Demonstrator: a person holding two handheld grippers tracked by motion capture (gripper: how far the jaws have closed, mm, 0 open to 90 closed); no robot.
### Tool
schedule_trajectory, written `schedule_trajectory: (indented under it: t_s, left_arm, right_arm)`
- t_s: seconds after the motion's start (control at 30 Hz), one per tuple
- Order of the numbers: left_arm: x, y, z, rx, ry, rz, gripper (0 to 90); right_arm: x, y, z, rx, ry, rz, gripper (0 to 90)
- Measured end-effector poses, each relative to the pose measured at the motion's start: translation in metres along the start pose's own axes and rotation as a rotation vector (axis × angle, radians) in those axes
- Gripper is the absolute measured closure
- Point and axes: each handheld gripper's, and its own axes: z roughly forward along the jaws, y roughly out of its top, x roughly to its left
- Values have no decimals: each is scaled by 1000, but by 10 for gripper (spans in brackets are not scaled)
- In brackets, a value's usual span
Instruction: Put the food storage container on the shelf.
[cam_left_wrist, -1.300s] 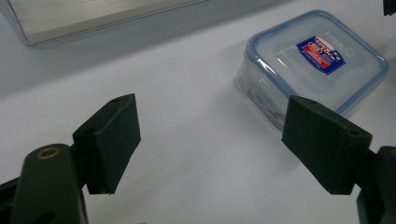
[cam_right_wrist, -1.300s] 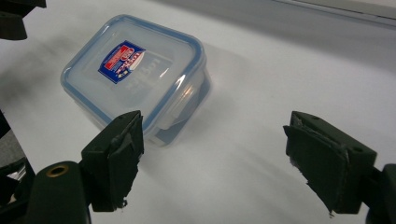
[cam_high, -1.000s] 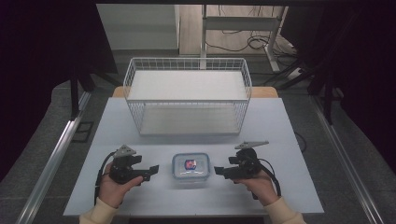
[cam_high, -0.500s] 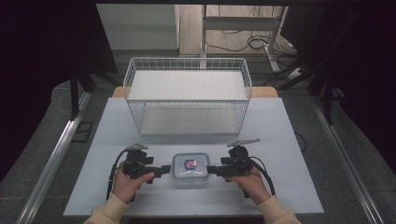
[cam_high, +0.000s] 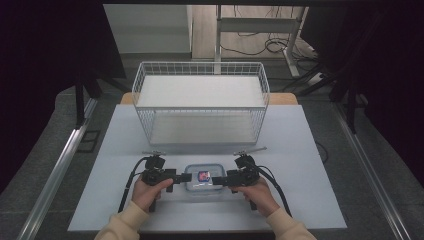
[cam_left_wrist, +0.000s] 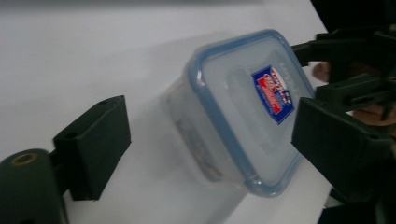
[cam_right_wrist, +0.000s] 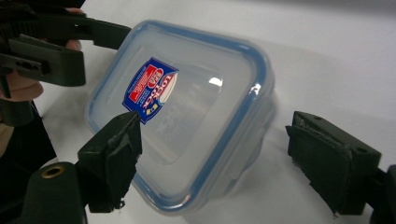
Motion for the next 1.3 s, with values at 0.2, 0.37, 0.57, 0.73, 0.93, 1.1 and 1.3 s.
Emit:
schedule_trajectory:
  t_s: [0.2, 0.37, 0.57, 0.73, 0.93, 1.1, 1.3]
  left_arm:
    - [-1, -3, 5, 20, -49, -16, 244]
    - [-3, -5, 5, 31, -68, -37, 302]
    - [3, -7, 8, 32, -87, -97, 394]
    - [5, -9, 5, 21, -101, -111, 440]
    - [1, -11, 2, 14, -90, -85, 462]
    - [-7, -15, -1, -8, -62, -62, 475]
    - [-8, -18, -2, -27, -67, -67, 487]
  right_arm:
    - [-1, -3, 7, 1, 32, 25, 209]
    - [-3, -3, 4, -8, 67, 77, 252]
    - [-7, -5, 2, -2, 83, 118, 325]
    - [-13, -6, -2, -14, 117, 156, 399]
    - [-12, -9, -5, -31, 119, 150, 428]
    - [-8, -12, -9, -52, 107, 132, 453]
    - [-4, -15, -11, -67, 97, 138, 464]
